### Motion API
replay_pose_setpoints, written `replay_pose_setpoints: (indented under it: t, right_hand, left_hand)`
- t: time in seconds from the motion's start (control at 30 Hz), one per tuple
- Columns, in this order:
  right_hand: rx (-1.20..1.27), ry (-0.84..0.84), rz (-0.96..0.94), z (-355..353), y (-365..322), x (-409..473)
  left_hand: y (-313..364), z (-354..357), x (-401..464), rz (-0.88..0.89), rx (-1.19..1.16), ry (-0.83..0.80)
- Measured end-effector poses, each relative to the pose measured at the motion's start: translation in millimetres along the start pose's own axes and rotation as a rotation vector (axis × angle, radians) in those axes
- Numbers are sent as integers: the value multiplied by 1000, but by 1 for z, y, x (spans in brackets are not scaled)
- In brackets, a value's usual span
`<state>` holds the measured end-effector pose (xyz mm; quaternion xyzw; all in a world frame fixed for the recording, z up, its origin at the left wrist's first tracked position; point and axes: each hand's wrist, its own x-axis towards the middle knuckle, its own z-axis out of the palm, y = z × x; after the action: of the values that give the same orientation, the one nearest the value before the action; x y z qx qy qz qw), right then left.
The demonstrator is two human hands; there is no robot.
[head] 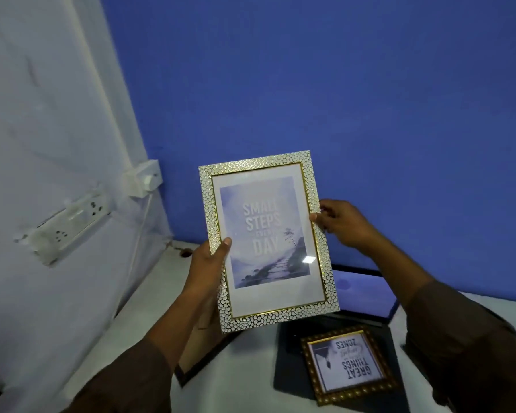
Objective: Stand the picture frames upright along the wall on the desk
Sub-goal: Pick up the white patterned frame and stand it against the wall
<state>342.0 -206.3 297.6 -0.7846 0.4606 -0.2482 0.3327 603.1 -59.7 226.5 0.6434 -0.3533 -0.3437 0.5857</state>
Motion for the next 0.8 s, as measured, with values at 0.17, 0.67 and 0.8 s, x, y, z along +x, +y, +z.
replay_pose_setpoints:
  t: [0.17, 0.67, 0.8]
  right_hand:
    - [-6, 110, 153, -44, 39, -37]
    - [-112, 390, 348, -165, 110, -131]
    - [-150, 442, 346, -220, 143, -149]
  left_hand:
    - [17, 53, 6, 26, 92, -210]
    - [48, 205, -1, 316, 384, -522]
    - [60, 272, -4, 362, 478, -592]
